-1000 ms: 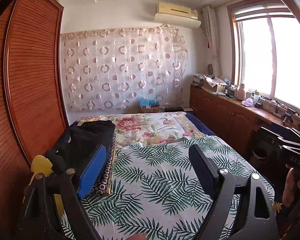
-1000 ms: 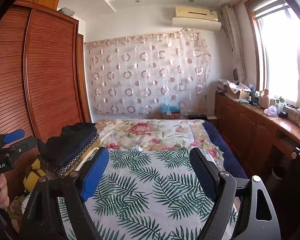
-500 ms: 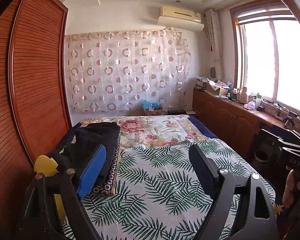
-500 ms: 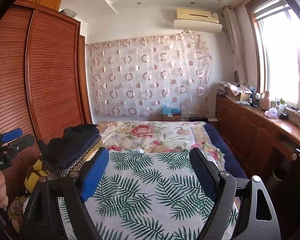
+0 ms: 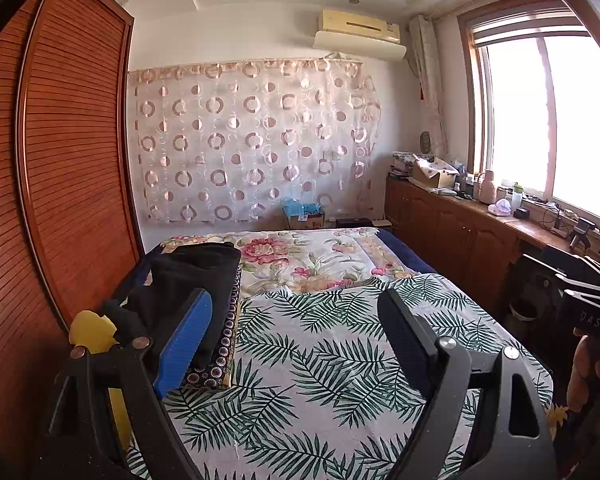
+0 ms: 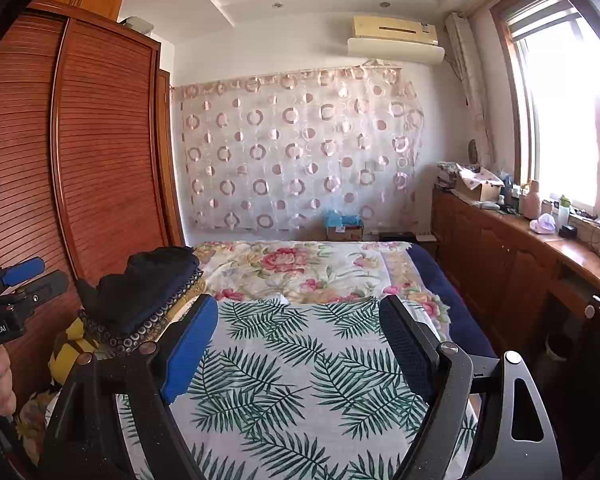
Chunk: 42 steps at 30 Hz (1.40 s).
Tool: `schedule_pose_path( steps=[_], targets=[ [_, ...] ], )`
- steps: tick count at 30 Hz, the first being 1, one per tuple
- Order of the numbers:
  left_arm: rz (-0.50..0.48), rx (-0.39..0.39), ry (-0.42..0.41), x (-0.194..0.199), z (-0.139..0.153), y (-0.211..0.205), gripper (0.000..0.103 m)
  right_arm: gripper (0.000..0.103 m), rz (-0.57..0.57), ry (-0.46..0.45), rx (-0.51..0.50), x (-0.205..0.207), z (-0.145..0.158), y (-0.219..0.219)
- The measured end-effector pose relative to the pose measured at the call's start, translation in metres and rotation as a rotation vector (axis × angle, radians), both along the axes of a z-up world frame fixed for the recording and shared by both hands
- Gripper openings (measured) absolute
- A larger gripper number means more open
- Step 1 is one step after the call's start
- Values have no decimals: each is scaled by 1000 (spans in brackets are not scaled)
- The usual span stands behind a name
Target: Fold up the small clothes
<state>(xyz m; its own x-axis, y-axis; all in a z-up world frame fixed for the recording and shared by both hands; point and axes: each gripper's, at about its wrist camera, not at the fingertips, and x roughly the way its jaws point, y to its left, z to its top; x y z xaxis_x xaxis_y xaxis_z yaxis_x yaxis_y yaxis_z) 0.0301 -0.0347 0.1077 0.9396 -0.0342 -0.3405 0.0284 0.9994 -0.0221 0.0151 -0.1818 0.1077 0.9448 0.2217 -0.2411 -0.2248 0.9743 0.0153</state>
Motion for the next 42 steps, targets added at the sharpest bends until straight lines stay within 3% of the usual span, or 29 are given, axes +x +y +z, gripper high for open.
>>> schedule_pose_path(
  steps=[42],
  targets=[
    [-2, 4, -6, -2, -2, 5, 85, 84, 17, -9, -7, 1, -1, -16]
  ],
)
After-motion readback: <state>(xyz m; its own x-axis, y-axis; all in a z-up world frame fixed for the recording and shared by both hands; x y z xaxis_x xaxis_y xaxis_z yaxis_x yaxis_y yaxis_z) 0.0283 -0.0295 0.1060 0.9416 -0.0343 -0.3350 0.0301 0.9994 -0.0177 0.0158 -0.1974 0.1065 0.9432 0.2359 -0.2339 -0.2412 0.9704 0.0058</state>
